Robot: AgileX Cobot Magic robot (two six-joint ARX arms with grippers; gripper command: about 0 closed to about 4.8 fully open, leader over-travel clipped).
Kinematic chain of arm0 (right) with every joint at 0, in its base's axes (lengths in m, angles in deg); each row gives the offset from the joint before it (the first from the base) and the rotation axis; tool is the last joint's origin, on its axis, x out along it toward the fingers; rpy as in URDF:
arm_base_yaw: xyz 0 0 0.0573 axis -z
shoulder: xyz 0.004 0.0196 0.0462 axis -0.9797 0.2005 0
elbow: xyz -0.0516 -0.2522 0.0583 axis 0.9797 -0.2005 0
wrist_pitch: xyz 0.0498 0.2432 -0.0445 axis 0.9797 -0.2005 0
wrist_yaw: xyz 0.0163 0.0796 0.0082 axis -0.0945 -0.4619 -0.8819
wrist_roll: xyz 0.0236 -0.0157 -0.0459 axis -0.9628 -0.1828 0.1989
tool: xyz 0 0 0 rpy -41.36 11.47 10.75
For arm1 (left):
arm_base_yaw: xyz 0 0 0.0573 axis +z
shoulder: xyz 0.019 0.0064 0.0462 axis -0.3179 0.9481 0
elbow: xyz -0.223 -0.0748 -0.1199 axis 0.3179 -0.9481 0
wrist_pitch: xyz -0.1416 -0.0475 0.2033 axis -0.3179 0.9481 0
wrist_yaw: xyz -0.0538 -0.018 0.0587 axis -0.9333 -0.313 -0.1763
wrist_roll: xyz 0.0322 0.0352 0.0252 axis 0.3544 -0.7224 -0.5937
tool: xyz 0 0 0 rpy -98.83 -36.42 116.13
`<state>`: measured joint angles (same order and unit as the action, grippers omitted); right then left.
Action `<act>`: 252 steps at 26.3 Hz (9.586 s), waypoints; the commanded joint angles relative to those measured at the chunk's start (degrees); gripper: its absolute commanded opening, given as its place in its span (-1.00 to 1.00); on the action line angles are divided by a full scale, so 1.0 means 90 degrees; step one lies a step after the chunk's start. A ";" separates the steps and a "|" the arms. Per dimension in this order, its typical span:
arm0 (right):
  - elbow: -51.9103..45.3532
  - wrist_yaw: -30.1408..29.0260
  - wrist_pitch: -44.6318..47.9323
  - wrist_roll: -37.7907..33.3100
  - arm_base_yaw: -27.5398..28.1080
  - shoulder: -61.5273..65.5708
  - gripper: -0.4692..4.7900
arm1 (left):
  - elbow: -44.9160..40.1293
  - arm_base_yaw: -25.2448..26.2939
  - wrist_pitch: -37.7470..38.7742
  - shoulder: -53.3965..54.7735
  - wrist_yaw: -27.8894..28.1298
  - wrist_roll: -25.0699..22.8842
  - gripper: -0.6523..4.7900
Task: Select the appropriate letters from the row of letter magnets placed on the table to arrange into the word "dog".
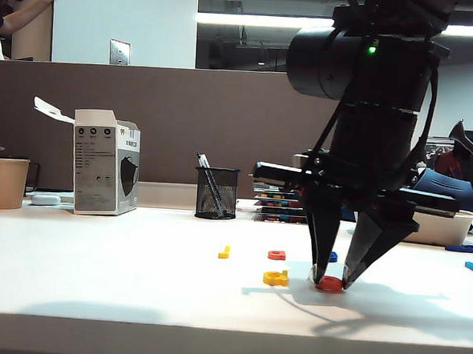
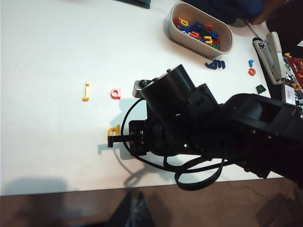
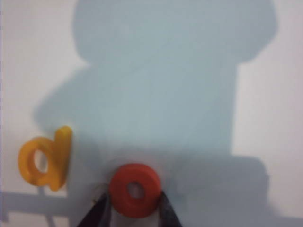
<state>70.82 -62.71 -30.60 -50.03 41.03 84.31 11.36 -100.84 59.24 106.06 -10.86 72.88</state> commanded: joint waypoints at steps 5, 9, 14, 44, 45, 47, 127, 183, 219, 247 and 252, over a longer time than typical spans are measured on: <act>0.0019 0.0058 0.0170 -0.0022 -0.0005 -0.0022 -0.46 | 0.0010 -0.0010 -0.0015 -0.0012 0.0044 -0.0005 -0.78; 0.0019 0.0041 0.0177 -0.0019 -0.0005 -0.0022 -0.46 | 0.0010 -0.0010 -0.0015 -0.0012 0.0044 -0.0005 -0.78; 0.0019 -0.0117 0.0034 -0.0022 -0.0005 -0.0024 -0.46 | 0.0010 -0.0010 -0.0015 -0.0012 0.0044 -0.0005 -0.78; 0.1690 0.1042 -0.1447 0.1239 0.1059 -0.0321 -0.46 | 0.0007 -0.0010 -0.0015 -0.0012 0.0041 -0.0005 -0.78; 0.1753 0.1039 -0.1443 0.1311 0.1197 -0.0321 -0.46 | 0.0007 -0.0010 -0.0015 -0.0012 0.0044 -0.0005 -0.78; 0.1870 0.1032 -0.1447 0.1433 0.1447 -0.0318 -0.46 | 0.0007 -0.0010 -0.0015 -0.0012 0.0044 -0.0005 -0.78; 0.1965 -0.0612 0.0376 0.2892 0.3803 0.1741 -0.35 | 0.0007 -0.0010 -0.0017 -0.0012 0.0044 -0.0005 -0.78; 0.1948 -0.1197 -0.1049 0.3699 0.2832 0.1588 -0.07 | 0.0007 -0.0010 -0.0015 -0.0012 0.0044 -0.0005 -0.78; 0.2011 -0.1129 -0.1110 0.3653 0.2832 0.1479 -0.42 | 0.0007 -0.0010 -0.0015 -0.0012 0.0044 -0.0005 -0.78; 0.2001 -0.1962 -0.1843 0.2827 0.1955 0.0549 -0.41 | 0.0007 -0.0010 -0.0015 -0.0012 0.0044 -0.0005 -0.78; 0.1979 -0.1926 -0.1819 0.2786 0.1498 0.0559 -0.41 | 0.0007 -0.0010 -0.0015 -0.0012 0.0044 -0.0005 -0.78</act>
<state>88.63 -80.11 -47.26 -24.72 55.19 89.58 11.36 -100.84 59.24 106.06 -10.84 72.88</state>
